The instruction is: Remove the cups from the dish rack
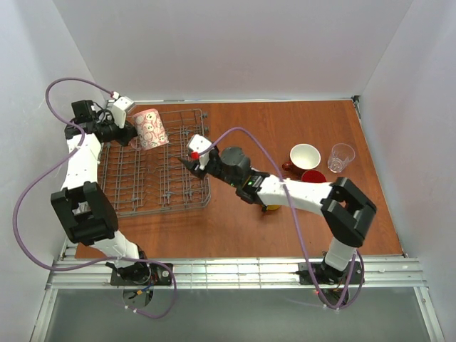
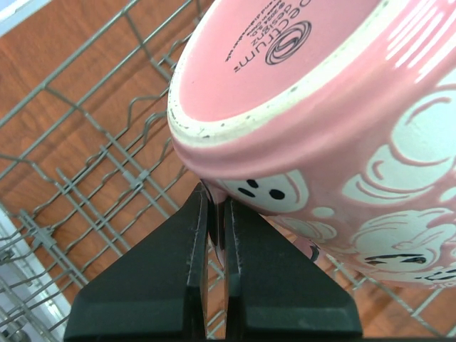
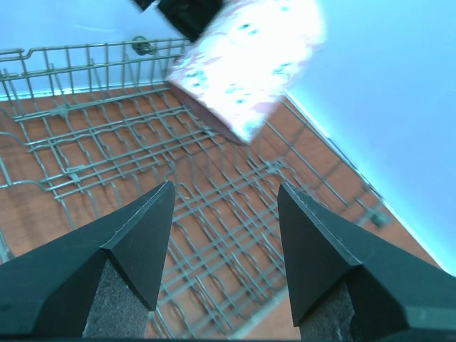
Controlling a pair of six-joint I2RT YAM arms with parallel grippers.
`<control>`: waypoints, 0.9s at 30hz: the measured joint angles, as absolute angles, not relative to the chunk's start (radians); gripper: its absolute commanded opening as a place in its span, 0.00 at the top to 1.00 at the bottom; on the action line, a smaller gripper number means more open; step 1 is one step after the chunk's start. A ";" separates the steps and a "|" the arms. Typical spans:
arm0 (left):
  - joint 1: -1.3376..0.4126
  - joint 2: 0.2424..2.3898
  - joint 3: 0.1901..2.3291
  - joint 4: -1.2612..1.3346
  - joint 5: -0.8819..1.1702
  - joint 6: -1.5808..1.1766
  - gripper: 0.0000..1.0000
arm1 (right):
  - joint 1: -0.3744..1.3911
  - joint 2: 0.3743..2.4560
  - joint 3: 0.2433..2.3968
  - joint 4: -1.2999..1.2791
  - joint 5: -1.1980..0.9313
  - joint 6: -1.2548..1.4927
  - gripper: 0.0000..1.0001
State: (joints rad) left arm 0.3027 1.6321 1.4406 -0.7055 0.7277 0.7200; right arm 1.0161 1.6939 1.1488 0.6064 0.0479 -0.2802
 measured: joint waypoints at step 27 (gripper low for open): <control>0.231 1.496 1.374 -0.757 0.860 0.483 1.00 | 1.032 1.921 1.250 0.894 0.201 -0.249 0.49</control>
